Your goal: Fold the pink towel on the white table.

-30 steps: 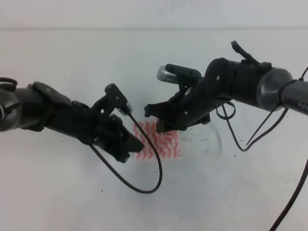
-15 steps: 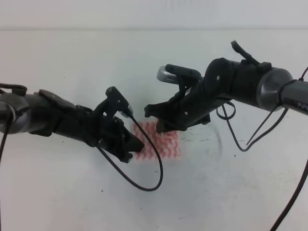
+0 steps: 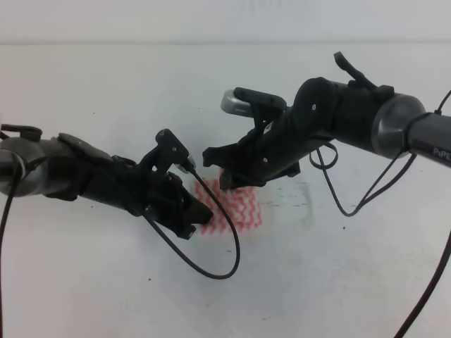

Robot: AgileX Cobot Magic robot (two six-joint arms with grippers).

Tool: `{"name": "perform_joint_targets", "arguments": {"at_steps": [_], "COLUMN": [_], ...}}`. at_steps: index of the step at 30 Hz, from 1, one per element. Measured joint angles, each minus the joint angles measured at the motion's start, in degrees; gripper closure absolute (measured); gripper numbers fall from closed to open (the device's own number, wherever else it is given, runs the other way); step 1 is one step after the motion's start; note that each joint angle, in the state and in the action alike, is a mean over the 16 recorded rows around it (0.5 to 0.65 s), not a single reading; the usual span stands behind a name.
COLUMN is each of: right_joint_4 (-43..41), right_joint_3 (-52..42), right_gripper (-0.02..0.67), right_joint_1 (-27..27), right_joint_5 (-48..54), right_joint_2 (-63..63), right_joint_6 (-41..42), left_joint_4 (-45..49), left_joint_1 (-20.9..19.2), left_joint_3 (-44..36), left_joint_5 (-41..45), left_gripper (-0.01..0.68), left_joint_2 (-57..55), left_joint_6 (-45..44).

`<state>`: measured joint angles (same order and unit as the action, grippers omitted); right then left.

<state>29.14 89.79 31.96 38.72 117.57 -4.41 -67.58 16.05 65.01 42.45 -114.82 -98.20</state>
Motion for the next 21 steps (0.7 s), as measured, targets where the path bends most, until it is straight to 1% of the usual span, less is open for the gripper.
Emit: {"name": "perform_joint_targets", "arguments": {"at_steps": [21], "right_joint_4": [0.42], "right_joint_3": [1.06], "right_gripper": [0.663], "right_joint_1": [0.49], "right_joint_5": [-0.04], "right_joint_2": [1.53], "right_joint_6": [0.06], "left_joint_4": [-0.11], "left_joint_1": [-0.01], "left_joint_3": [0.01], "left_joint_5": [0.43], "left_gripper": [0.678], "left_joint_2": [-0.05], "left_joint_6": [0.00]}}
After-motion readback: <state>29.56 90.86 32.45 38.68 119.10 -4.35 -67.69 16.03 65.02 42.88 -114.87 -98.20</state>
